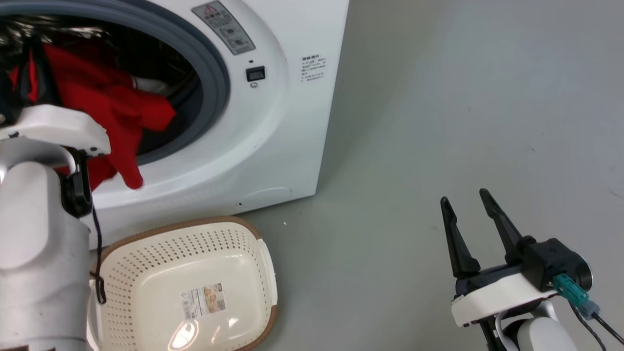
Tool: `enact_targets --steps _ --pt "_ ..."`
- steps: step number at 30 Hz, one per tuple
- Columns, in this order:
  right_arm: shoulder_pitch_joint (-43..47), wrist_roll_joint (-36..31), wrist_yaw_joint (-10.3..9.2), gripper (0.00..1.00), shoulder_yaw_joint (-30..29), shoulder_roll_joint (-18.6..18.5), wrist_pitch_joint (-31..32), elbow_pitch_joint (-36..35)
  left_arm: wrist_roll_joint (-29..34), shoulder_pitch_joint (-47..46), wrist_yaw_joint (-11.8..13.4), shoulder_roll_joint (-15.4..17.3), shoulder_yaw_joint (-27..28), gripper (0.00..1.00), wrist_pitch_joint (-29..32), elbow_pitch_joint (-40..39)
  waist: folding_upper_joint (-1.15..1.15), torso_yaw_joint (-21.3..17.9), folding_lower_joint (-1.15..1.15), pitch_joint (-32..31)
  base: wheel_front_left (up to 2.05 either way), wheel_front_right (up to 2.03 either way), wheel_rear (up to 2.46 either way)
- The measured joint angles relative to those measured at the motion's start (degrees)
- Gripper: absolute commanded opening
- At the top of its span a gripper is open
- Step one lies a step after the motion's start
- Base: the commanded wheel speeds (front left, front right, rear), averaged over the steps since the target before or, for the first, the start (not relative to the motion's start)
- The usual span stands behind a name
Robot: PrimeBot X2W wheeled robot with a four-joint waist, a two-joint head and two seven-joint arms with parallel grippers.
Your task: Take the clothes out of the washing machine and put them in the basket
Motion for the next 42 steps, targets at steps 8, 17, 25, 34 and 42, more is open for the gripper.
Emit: enact_targets --steps 8,17,25,34,42 --pt "2.91 -0.4 0.0 1.0 -0.59 -0.02 1.52 -1.53 1.22 8.08 -0.05 -4.25 0.49 0.0 -0.08 -7.53 0.0 2.3 0.0 -4.23 0.0 0.0 0.0" --pt "5.38 -1.31 0.0 1.0 -1.58 0.02 3.16 -3.5 1.52 20.06 0.34 -9.36 -0.14 0.0 -0.08 -17.92 0.0 5.37 0.0 -7.46 0.0 0.0 0.0" --pt "7.54 -1.81 0.0 1.0 -2.25 0.0 4.66 -5.22 1.7 33.59 0.62 -12.63 -1.76 0.0 -0.07 -25.12 0.0 8.03 0.01 -9.74 0.0 0.0 0.0" --pt "8.59 -2.76 0.0 1.0 -2.23 0.0 5.72 -7.33 -0.41 42.3 1.26 -14.59 -3.99 0.0 -0.07 -23.62 0.0 10.65 0.01 -9.0 0.0 0.0 0.0" --pt "5.9 -3.01 0.0 1.0 -1.31 0.0 6.12 -9.24 -1.54 39.97 1.35 -15.24 -4.45 0.0 -0.07 -21.43 0.0 11.05 0.02 -3.38 0.0 0.0 0.0"
